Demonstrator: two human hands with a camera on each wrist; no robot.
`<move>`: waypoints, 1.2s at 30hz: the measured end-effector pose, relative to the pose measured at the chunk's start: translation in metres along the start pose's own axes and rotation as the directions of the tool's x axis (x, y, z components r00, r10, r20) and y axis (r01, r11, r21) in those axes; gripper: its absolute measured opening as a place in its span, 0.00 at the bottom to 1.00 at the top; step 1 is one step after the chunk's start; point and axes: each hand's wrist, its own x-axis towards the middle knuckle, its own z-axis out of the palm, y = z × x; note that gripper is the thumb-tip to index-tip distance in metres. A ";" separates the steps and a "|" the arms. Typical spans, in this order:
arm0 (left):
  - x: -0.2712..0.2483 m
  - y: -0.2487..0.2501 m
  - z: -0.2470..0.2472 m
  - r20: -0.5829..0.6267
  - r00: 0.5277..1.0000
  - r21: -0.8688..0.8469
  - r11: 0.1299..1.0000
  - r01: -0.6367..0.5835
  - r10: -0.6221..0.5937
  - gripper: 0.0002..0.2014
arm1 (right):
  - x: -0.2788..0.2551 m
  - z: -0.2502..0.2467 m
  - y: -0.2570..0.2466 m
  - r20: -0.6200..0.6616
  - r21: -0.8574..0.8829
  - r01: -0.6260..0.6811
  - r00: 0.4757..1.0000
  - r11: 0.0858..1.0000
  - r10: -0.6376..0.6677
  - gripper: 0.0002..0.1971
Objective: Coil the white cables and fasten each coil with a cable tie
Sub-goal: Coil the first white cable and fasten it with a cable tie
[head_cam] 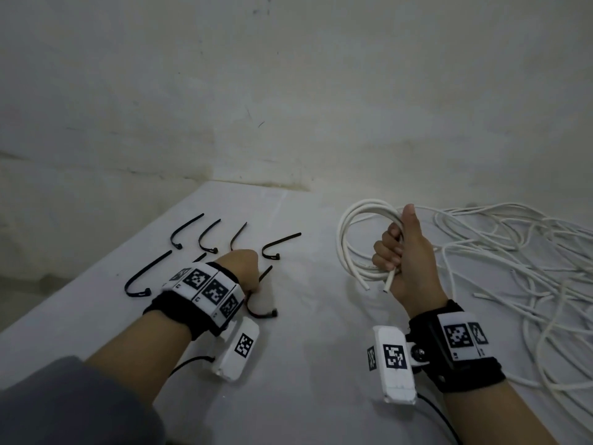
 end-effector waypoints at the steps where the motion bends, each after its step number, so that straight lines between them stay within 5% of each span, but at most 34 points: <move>1: -0.001 0.001 -0.001 -0.008 1.000 0.000 1.000 -0.008 0.008 0.06 | 0.000 0.000 0.001 -0.007 -0.004 0.005 1.000 1.000 -0.005 0.22; 4: -0.007 0.005 -0.006 -0.062 0.996 -0.241 0.968 -0.074 0.061 0.06 | 0.001 0.000 0.002 -0.056 -0.031 0.017 0.998 0.999 -0.019 0.22; 5: -0.011 0.009 -0.008 -0.091 0.992 -0.437 0.892 -0.119 0.088 0.06 | 0.002 0.000 0.002 -0.077 -0.041 0.024 0.997 0.999 -0.027 0.22; 8: -0.035 0.029 -0.016 -0.174 0.965 -0.840 0.481 -0.251 0.198 0.04 | 0.004 -0.001 0.002 -0.139 -0.088 0.082 0.986 0.993 -0.094 0.23; 14: -0.061 0.072 0.000 -0.241 0.908 -0.879 0.320 -0.354 0.342 0.03 | 0.001 -0.005 0.002 -0.130 -0.252 0.304 0.930 0.919 -0.343 0.25; 19: -0.057 0.096 0.011 -0.445 0.881 -0.876 0.126 -0.465 0.158 0.03 | -0.003 -0.002 0.006 0.002 -0.414 0.439 0.876 0.797 -0.482 0.29; 22: -0.054 0.104 0.011 -0.523 0.851 -0.851 0.034 -0.524 0.044 0.03 | -0.007 0.003 0.007 0.036 -0.428 0.425 0.890 0.798 -0.455 0.24; 29: -0.050 0.109 0.013 -0.559 0.824 -0.829 -0.044 -0.557 0.089 0.03 | -0.006 0.003 0.004 0.041 -0.374 0.309 0.947 0.874 -0.318 0.24; 36: -0.057 0.093 0.006 -0.546 0.740 -0.757 0.147 -0.637 0.392 0.15 | -0.001 -0.001 -0.002 -0.057 -0.334 0.285 0.945 0.899 -0.321 0.22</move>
